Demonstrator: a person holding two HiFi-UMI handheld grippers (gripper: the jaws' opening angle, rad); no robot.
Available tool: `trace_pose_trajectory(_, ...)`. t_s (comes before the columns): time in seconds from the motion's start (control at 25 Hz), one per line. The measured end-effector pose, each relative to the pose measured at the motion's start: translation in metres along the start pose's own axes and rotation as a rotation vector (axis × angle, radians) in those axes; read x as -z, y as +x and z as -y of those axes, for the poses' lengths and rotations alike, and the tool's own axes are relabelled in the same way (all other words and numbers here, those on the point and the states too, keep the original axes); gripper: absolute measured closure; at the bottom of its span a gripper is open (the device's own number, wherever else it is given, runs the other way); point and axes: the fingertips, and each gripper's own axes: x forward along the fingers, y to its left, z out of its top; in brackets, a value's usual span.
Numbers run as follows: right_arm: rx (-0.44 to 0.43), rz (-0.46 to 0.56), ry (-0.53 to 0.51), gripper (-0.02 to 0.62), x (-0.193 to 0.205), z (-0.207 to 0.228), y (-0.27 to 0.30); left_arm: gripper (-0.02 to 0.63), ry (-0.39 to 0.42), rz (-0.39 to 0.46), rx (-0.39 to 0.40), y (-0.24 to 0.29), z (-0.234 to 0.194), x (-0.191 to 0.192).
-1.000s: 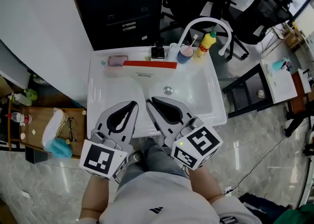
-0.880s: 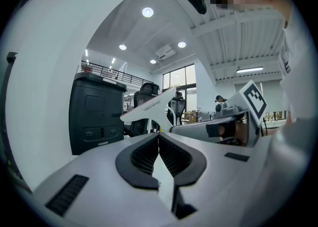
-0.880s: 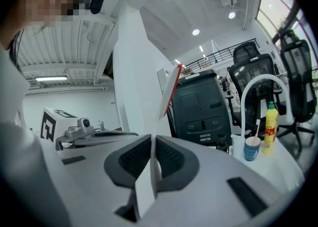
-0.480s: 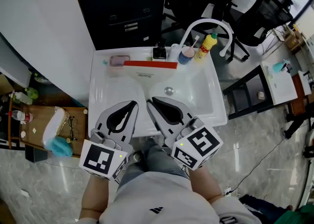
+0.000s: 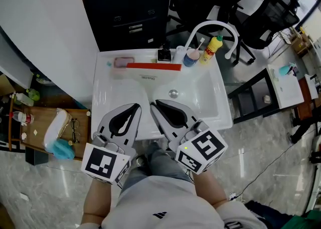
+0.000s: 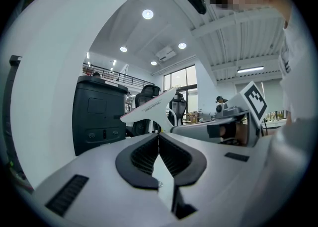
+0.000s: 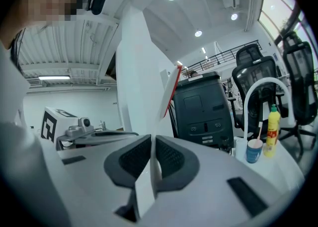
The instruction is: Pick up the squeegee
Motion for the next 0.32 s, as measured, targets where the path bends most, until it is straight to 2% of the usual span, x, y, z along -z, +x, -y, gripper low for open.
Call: trace_pose_trajectory(0.32,-0.005,0.0,-0.004,0.558,0.0038,-0.0041,0.0006,0.592,0.004,0.002,-0.004,-0.0046,-0.0004,0.0034)
